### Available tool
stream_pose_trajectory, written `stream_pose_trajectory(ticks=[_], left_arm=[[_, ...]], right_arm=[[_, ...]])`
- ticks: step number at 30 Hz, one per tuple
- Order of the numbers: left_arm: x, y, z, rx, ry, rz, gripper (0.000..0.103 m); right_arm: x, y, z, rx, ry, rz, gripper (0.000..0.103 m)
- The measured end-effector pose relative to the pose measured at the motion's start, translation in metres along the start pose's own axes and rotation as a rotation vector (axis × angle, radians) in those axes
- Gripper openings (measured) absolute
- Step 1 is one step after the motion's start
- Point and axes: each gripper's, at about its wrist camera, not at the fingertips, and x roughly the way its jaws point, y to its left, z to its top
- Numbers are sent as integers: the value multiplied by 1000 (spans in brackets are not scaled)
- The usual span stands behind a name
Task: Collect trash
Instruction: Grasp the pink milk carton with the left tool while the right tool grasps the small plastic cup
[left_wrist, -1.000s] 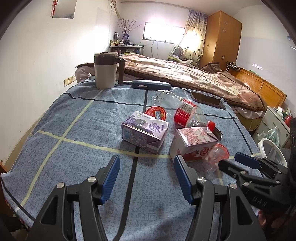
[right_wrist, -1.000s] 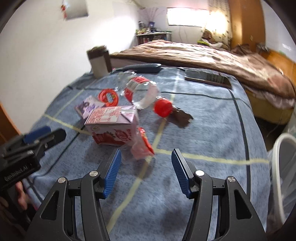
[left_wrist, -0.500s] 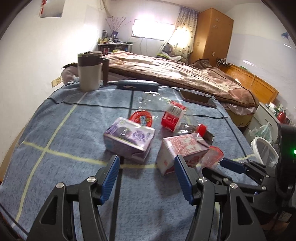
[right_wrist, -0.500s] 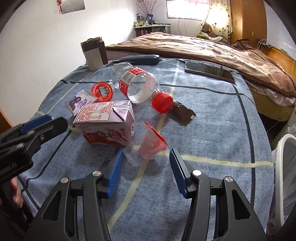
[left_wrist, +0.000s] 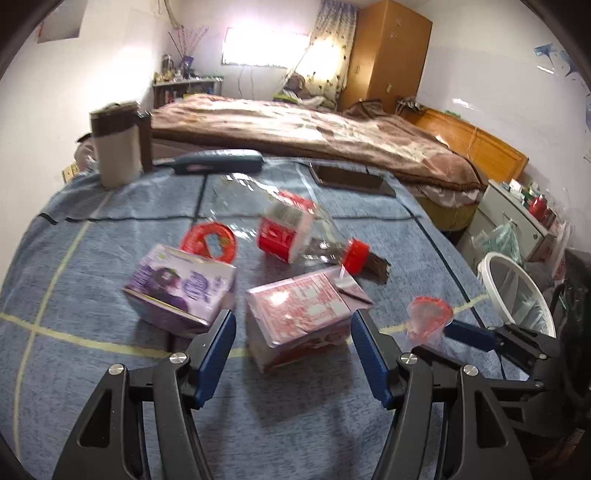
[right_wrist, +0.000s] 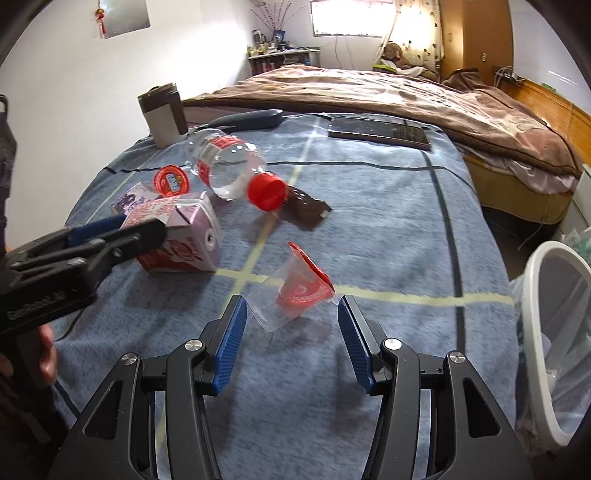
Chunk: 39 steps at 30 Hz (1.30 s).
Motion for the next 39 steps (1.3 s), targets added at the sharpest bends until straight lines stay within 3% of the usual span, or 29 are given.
stream_pose_trajectory(ticks=[11, 14, 17, 19, 26, 34, 39], left_arm=[[-4, -33, -14, 32, 54, -151, 67], [-9, -40, -13, 60, 31, -115, 67], [-19, -42, -8, 88, -56, -13, 68], [-15, -42, -3, 106, -64, 17, 72], [16, -40, 3, 113, 26, 10, 72], [29, -43, 1, 70, 59, -10, 72], [30, -45, 0, 68, 61, 5, 61]], right_arm=[[-10, -33, -7, 61, -18, -44, 54], [-10, -35, -8, 62, -17, -42, 54], [-11, -35, -8, 60, -20, -36, 54], [-11, -35, -9, 57, -23, -31, 54], [-12, -35, -10, 57, -24, -22, 54], [-14, -37, -10, 56, -30, -17, 54], [-15, -37, -9, 57, -32, -20, 54]])
